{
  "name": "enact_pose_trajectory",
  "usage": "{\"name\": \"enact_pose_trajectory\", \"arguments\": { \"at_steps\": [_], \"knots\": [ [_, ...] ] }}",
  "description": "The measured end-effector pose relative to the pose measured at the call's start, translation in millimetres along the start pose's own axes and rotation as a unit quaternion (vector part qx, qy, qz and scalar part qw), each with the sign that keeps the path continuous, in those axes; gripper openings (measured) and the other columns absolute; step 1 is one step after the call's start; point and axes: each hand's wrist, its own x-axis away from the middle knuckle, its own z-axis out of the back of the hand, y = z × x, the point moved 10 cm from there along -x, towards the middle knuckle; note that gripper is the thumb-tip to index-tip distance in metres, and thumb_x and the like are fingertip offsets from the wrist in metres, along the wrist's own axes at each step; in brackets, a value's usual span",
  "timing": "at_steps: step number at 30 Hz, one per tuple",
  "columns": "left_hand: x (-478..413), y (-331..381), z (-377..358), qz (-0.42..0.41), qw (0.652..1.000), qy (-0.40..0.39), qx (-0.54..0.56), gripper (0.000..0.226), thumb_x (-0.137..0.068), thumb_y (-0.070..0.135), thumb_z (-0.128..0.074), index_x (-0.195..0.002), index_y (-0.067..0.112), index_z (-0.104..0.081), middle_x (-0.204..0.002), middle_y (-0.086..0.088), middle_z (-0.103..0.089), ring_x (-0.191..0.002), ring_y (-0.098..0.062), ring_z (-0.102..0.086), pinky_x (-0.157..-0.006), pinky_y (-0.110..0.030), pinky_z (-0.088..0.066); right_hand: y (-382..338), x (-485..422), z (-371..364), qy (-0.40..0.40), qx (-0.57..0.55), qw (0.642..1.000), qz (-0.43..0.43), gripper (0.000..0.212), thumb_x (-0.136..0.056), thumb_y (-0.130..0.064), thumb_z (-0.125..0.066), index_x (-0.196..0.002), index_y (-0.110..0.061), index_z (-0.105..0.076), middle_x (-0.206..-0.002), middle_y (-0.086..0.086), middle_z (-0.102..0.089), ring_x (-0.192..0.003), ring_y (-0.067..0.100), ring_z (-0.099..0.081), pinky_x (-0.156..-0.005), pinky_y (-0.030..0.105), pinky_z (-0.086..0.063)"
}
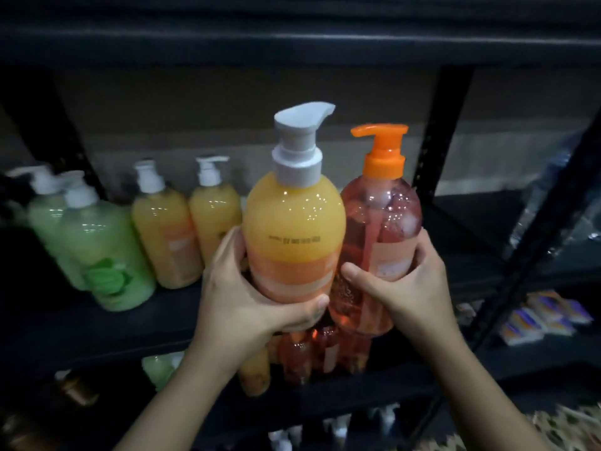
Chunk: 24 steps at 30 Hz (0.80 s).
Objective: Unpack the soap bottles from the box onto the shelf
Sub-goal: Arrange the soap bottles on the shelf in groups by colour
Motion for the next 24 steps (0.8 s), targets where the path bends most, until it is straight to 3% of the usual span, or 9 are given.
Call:
{"name": "enact_pose_trajectory", "arguments": {
  "at_steps": [5,10,14,18,21,24],
  "knots": [
    [-16,-14,25,-0.010,0.998,0.056,-0.017,0.082,-0.035,0.057,-0.090,-0.106,0.053,-0.049,-0.113,0.019,-0.060,-0.108,-0.003,-0.060,-0.085,-0.028,-0.052,-9,-25,-39,-0.015,-0.009,0.999,0.027,0.089,-0.047,-0.049,-0.091,-0.126,-0.031,-0.052,-0.123,-0.002,-0.062,-0.109,0.008,-0.065,-0.093,0.038,-0.056],
    [-36,-29,32,-0.023,0.996,0.085,-0.017,0.085,-0.038,0.055,-0.089,-0.112,0.046,-0.049,-0.115,0.017,-0.058,-0.112,-0.001,-0.057,-0.086,-0.016,-0.047,-3,-43,-60,-0.019,-0.005,1.000,0.020,0.091,-0.047,-0.051,-0.091,-0.126,-0.032,-0.050,-0.123,-0.004,-0.061,-0.108,0.005,-0.064,-0.090,0.031,-0.055],
    [-49,-40,27,-0.028,0.995,0.094,-0.031,0.094,-0.041,0.049,-0.094,-0.123,0.030,-0.052,-0.119,0.013,-0.058,-0.114,-0.006,-0.058,-0.093,-0.031,-0.052,2,-53,-65,-0.010,-0.013,1.000,0.014,0.085,-0.053,-0.036,-0.096,-0.124,-0.026,-0.052,-0.116,-0.007,-0.066,-0.102,0.003,-0.066,-0.086,0.027,-0.056],
    [-63,-45,24,-0.022,0.993,0.106,-0.040,0.101,-0.042,0.050,-0.094,-0.129,0.025,-0.050,-0.121,0.012,-0.058,-0.116,-0.007,-0.056,-0.096,-0.037,-0.052,7,-60,-67,-0.008,-0.008,1.000,0.013,0.078,-0.057,-0.028,-0.095,-0.122,-0.025,-0.053,-0.110,-0.010,-0.067,-0.095,-0.002,-0.066,-0.074,0.011,-0.053],
    [-71,-51,23,-0.012,0.989,0.133,-0.059,0.099,-0.040,0.054,-0.092,-0.126,0.023,-0.052,-0.118,0.010,-0.058,-0.113,-0.008,-0.056,-0.093,-0.034,-0.052,11,-64,-68,-0.008,-0.009,1.000,0.003,0.083,-0.055,-0.030,-0.095,-0.125,-0.025,-0.051,-0.113,-0.010,-0.066,-0.098,-0.002,-0.066,-0.075,0.012,-0.052],
    [-78,-64,16,0.019,0.988,0.138,-0.068,0.101,-0.042,0.048,-0.094,-0.129,0.021,-0.051,-0.120,0.010,-0.055,-0.115,-0.006,-0.051,-0.091,-0.021,-0.042,15,-65,-69,-0.006,-0.016,1.000,-0.004,0.086,-0.054,-0.028,-0.096,-0.127,-0.026,-0.049,-0.114,-0.011,-0.065,-0.098,-0.002,-0.065,-0.081,0.018,-0.053]
  ]
}}
